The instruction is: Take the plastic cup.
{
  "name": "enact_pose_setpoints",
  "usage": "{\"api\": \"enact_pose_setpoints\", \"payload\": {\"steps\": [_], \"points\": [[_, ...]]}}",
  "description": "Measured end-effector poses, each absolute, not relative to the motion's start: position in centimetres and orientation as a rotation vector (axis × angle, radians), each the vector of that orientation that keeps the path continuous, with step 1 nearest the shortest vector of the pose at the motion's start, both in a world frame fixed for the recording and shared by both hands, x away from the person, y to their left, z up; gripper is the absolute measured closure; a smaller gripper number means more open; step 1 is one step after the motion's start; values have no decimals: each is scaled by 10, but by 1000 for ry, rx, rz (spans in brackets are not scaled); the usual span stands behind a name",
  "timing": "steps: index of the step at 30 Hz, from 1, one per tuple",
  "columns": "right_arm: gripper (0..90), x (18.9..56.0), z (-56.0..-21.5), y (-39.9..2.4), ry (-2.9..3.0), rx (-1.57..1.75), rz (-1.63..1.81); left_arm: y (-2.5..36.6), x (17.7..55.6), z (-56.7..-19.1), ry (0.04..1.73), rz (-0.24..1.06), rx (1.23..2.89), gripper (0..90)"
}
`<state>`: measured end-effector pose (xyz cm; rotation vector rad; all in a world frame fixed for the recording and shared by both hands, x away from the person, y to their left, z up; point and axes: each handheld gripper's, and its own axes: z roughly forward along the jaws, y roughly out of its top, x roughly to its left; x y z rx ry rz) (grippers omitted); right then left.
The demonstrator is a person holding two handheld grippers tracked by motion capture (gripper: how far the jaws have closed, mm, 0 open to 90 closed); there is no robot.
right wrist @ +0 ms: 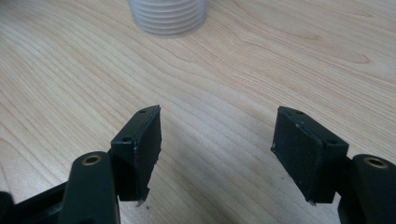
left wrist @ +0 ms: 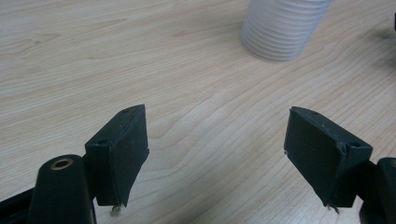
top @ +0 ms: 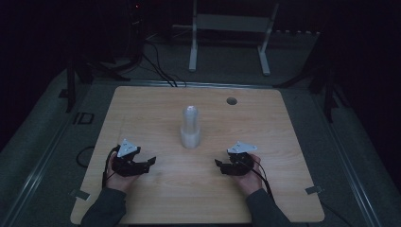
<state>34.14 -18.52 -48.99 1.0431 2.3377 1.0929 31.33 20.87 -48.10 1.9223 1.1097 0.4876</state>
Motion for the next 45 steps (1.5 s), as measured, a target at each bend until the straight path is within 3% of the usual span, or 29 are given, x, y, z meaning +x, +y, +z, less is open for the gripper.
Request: {"api": "enact_pose_setpoints", "payload": {"steps": [17, 45], "points": [[335, 338, -464, -167, 2353, 929, 1163, 194, 312, -456, 1002, 501, 1915, 221], [338, 385, -447, -126, 2364, 899, 1206, 158, 357, -398, 817, 513, 1961, 226]]}}
